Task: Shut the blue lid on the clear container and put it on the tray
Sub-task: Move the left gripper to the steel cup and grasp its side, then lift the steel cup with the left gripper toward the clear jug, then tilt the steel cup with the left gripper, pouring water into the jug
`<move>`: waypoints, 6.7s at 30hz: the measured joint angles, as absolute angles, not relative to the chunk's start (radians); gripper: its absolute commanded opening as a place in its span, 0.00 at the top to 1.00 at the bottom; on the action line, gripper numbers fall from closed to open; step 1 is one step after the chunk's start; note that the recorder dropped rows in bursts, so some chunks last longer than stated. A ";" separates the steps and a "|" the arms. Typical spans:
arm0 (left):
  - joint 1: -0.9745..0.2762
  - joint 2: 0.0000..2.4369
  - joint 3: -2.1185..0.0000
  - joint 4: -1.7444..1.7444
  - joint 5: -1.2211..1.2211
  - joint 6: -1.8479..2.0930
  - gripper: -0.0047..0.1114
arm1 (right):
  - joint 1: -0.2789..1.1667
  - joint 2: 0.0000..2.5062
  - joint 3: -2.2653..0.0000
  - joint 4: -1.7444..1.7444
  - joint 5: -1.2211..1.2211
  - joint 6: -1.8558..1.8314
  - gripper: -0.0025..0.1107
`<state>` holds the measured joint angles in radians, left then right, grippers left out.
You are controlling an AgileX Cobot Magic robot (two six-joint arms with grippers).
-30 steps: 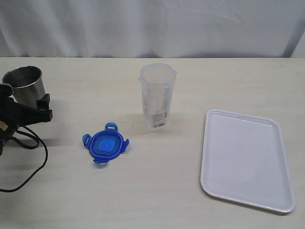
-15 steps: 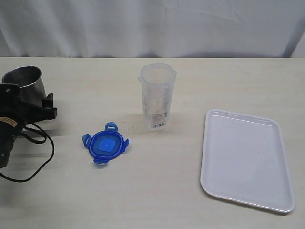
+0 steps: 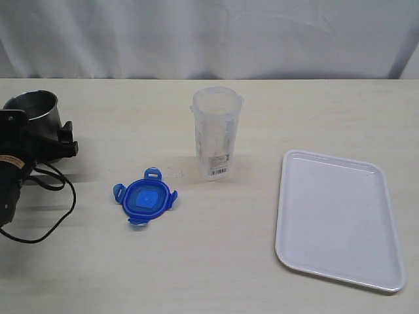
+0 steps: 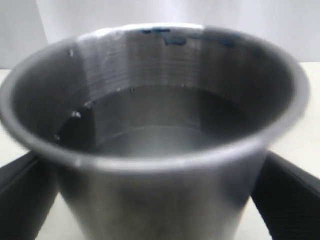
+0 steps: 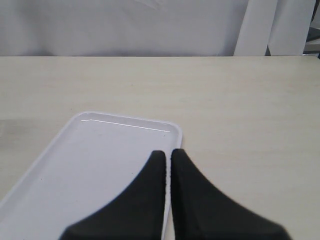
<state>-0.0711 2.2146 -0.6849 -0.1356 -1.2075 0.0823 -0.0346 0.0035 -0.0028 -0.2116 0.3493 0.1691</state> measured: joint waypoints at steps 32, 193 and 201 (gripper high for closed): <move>-0.071 2.215 -0.709 -0.135 -1.210 0.080 0.13 | -0.035 0.003 -0.003 -0.212 0.349 0.169 0.94; -0.395 2.015 -1.252 0.764 -0.510 0.305 0.96 | -0.035 0.003 -0.003 -0.203 0.349 0.169 0.94; -0.395 2.015 -1.252 0.764 -0.510 0.317 0.96 | -0.035 0.003 -0.003 -0.203 0.349 0.169 0.94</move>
<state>-0.3949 2.0153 -1.2519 0.7636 -0.5104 0.3169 -0.0346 0.0035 -0.0028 -0.2027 0.3493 0.1691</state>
